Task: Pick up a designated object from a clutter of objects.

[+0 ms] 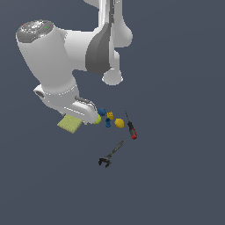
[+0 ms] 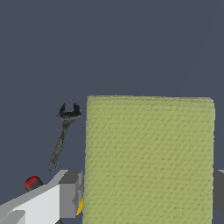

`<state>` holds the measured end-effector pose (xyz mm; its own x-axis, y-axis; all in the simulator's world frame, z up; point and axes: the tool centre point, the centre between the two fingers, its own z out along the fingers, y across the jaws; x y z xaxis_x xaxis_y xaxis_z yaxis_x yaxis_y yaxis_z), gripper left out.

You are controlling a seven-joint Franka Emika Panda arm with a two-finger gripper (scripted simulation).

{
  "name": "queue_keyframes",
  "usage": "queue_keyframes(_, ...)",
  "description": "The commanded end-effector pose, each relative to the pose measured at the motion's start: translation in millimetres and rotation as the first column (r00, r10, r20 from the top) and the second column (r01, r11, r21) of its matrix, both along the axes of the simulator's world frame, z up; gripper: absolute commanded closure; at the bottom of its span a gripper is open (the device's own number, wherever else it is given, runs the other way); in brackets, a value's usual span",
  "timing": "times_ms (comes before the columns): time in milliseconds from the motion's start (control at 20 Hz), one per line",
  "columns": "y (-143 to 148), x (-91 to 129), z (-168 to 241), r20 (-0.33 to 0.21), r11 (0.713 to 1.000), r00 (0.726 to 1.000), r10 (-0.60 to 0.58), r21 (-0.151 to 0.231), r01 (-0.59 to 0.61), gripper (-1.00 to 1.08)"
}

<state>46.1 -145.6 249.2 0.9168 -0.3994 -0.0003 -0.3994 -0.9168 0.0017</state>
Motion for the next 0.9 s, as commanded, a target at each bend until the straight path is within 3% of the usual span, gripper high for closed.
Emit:
queue_keyframes(0,-2.3,8.9,24.3,0.001,1.0,1.0,0.0,0.0,0.0,1.08)
queue_keyframes(850,-15.1,56.5,138.5,0.001,1.0,1.0,0.002,0.001,-0.002,1.08)
